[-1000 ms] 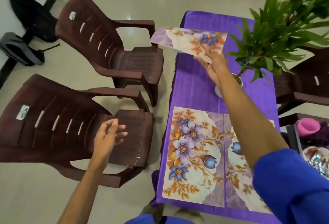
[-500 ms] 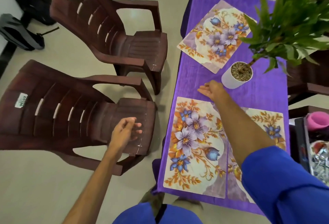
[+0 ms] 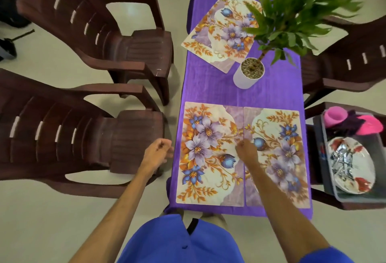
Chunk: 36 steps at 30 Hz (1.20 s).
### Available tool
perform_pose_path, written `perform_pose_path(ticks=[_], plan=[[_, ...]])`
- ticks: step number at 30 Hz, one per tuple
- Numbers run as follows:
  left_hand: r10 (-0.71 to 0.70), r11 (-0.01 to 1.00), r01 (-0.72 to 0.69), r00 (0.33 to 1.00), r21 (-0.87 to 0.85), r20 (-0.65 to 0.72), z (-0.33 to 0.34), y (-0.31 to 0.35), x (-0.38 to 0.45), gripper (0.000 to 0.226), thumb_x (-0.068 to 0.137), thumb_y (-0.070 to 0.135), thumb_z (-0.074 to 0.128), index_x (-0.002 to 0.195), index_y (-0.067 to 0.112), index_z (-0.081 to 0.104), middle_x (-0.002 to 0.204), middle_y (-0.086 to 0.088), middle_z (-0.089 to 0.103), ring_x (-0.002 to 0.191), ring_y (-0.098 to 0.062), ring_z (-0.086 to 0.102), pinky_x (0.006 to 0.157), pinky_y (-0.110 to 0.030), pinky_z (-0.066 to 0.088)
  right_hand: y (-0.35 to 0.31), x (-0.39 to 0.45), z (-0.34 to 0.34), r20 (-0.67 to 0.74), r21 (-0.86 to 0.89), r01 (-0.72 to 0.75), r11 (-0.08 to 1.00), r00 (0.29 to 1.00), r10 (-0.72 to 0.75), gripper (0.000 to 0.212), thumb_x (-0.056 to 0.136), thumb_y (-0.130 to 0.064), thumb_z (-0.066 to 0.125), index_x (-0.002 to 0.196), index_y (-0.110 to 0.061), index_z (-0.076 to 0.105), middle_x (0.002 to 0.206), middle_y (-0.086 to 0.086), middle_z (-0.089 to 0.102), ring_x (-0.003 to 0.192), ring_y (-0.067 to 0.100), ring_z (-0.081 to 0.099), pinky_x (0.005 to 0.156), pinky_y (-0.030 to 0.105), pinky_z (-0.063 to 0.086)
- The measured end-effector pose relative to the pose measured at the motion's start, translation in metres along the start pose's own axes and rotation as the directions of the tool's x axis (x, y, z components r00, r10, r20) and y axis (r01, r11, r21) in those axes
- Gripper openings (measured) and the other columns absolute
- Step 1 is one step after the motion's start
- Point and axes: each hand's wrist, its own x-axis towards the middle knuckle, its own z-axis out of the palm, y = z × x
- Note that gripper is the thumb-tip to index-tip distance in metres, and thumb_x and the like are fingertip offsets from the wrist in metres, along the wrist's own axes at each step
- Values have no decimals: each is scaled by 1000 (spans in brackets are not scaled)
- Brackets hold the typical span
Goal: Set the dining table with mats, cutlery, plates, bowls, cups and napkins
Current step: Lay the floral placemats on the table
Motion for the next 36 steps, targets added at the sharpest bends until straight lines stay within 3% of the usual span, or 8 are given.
perform_pose_path(ticks=[3,6,11,17,25,29,33,36], plan=[[36,931,-74,993,358,112,28,-37,-1,46,97,45,70,136,29,52,134,-3,63,112,-19,69,88,-39,61,56,-40,18,-71,16,11,1000,997,-10,13,89,-8,63,98,0,58,94,21,62,93,42,64,64,35,40],[3,710,-167,972,684,233,54,-73,-12,106,80,52,84,161,40,16,167,-5,25,142,-31,48,108,-54,49,90,-70,42,-57,-18,-61,998,997,60,42,88,-19,69,124,-4,53,120,24,55,109,45,58,89,45,51],[29,517,-272,953,811,302,63,-129,-35,154,61,66,90,158,37,-27,168,-1,-32,153,-35,30,117,-59,40,98,-95,63,-61,-39,-119,992,991,117,75,86,-26,74,149,-6,37,146,26,38,132,47,44,104,51,45],[120,509,-309,950,803,290,59,-142,-43,144,69,58,89,165,24,-14,173,3,-15,158,-27,21,120,-58,32,86,-93,71,-36,-137,-82,987,996,78,87,86,-37,77,149,0,30,147,29,41,135,45,43,111,47,38],[122,502,-290,956,815,266,64,-128,-33,115,86,49,80,165,25,0,174,2,5,153,-26,33,117,-54,37,94,-78,65,-51,200,-90,976,993,102,58,87,-31,78,134,-12,50,134,16,56,118,34,59,96,42,54],[105,450,-305,952,839,289,61,-121,-22,116,88,53,77,166,23,-3,175,1,4,156,-27,27,120,-58,32,95,-74,60,-58,253,3,968,998,13,62,83,-31,83,136,-18,52,130,8,64,114,28,65,96,43,58],[110,439,-330,943,836,314,55,-117,-12,116,90,53,75,166,23,-7,175,3,-2,156,-27,24,120,-59,31,102,-75,50,10,92,223,971,974,-225,79,79,-26,88,146,-18,47,145,5,57,132,26,54,109,43,47],[136,464,-338,940,819,312,50,-115,-7,110,92,55,71,166,24,-3,175,4,1,156,-27,25,119,-60,31,103,-75,43,184,-241,388,890,918,-351,105,70,-38,91,155,-25,30,158,3,40,144,32,39,110,52,43]])
